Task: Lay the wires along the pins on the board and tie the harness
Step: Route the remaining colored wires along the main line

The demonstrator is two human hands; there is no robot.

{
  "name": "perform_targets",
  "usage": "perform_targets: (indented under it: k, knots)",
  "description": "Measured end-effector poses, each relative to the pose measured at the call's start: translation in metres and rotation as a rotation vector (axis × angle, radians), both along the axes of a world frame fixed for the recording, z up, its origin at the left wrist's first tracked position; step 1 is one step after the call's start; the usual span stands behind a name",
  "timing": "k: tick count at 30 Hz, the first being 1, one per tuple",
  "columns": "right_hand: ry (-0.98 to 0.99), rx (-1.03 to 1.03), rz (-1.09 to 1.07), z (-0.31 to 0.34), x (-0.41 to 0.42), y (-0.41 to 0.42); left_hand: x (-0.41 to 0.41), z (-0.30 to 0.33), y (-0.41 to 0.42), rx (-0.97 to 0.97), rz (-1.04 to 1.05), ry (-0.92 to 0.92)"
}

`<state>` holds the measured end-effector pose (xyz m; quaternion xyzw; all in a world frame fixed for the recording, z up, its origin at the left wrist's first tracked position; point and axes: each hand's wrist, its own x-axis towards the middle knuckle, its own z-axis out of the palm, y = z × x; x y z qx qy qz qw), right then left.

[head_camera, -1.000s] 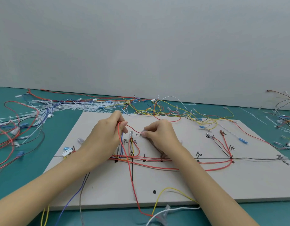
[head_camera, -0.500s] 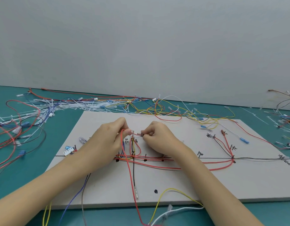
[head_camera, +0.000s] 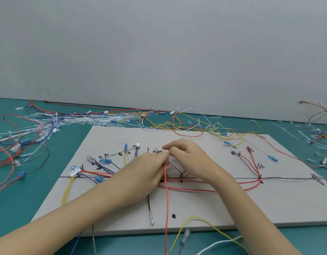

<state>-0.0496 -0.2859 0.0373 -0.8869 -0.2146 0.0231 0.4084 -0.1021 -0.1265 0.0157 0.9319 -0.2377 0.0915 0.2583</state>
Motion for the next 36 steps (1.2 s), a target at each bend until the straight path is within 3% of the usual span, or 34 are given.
perform_targets:
  k: [4,6,9,13,17,29,34,36]
  knots:
    - [-0.004,0.158,0.034,0.01,-0.021,-0.011,0.0,0.003,-0.012,0.051,0.031,-0.061]
    - [0.012,0.11,0.03,0.014,-0.029,-0.017,0.002,0.005,-0.017,0.153,0.065,-0.057]
    - [0.192,-0.032,0.102,0.019,-0.038,-0.03,0.005,0.004,-0.021,0.385,0.075,-0.098]
    - [0.393,-0.076,0.234,0.021,-0.048,-0.044,0.007,0.001,-0.023,0.431,0.101,-0.156]
    - [0.588,0.115,0.186,0.029,-0.049,-0.065,0.002,-0.005,-0.024,0.476,0.067,-0.176]
    - [0.598,1.05,-0.019,0.066,-0.025,-0.101,-0.007,-0.007,-0.027,0.45,0.009,-0.245]
    - [0.473,0.928,-0.161,0.053,-0.016,-0.109,-0.008,-0.008,-0.026,0.454,-0.025,-0.285]
    - [0.455,0.972,-0.233,0.047,-0.016,-0.115,-0.008,-0.006,-0.025,0.387,-0.063,-0.338]
